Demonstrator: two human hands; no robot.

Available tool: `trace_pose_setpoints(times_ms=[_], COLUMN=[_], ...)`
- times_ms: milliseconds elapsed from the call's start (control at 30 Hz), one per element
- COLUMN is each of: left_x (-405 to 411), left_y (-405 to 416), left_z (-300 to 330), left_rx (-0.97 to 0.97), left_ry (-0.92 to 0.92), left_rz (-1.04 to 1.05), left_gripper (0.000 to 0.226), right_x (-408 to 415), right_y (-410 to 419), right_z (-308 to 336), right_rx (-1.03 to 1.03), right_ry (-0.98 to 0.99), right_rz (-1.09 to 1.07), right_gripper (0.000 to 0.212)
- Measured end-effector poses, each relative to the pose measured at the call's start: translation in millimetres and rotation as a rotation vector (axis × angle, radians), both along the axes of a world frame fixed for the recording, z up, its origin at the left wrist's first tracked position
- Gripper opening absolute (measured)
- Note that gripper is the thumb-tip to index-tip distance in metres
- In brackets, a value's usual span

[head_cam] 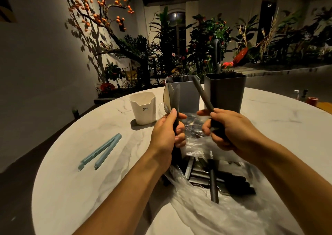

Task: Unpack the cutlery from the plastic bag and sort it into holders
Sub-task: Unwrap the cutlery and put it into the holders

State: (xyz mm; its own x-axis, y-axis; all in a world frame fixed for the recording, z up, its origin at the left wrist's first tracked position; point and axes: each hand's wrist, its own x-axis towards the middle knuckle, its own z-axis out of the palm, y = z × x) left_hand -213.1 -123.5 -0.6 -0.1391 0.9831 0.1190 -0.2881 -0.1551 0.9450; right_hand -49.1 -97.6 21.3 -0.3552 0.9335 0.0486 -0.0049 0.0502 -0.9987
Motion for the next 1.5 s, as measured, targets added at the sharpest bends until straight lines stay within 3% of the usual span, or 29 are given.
trace_pose_setpoints(times_ms=[67, 167, 267, 433, 567, 700, 867, 1100, 1267, 1500], left_x=[-1.3, -1.4, -0.4, 0.2, 0.4, 2.7, 7.3, 9.7, 10.1, 12.4], left_y=[0.8, 1.8, 1.1, 2.4, 2.2, -0.2, -5.6, -10.6, -11.2, -14.7], left_z=[-0.3, -2.6, -3.3, -1.1, -1.9, -2.7, -1.5, 0.4, 0.9, 1.4], left_rx=[0.007, 0.008, 0.001, -0.033, -0.035, 0.001, 0.036, -0.016, -0.028, -0.039], left_ry=[0.02, 0.055, 0.058, -0.049, -0.067, 0.045, 0.116, 0.048, 0.056, 0.144], left_rz=[0.024, 0.047, 0.032, 0.021, 0.001, -0.021, -0.099, -0.129, -0.1, -0.127], left_gripper=[0.025, 0.02, 0.02, 0.015, 0.019, 0.033, 0.034, 0.03, 0.026, 0.025], right_x=[-1.8, -1.0, 1.2, 7.5, 5.0, 9.8, 7.1, -2.2, 0.4, -2.2], right_y=[-2.2, -2.1, -4.6, -16.4, -12.4, -8.3, -5.5, -7.1, -2.3, -2.9], right_z=[0.5, 1.0, 2.6, 10.8, 9.9, 11.0, 7.8, -3.5, -6.3, -6.2], right_rx=[0.035, 0.069, 0.044, -0.062, 0.038, 0.089, 0.114, 0.304, 0.394, 0.332], right_ry=[0.018, 0.068, 0.161, 0.422, 0.261, 0.257, 0.097, 0.08, 0.019, 0.122], right_rz=[0.019, 0.067, 0.132, 0.301, 0.18, 0.077, -0.033, -0.042, -0.121, -0.157], right_gripper=[0.037, 0.063, 0.044, 0.05, 0.04, 0.046, 0.049, 0.023, 0.05, 0.047])
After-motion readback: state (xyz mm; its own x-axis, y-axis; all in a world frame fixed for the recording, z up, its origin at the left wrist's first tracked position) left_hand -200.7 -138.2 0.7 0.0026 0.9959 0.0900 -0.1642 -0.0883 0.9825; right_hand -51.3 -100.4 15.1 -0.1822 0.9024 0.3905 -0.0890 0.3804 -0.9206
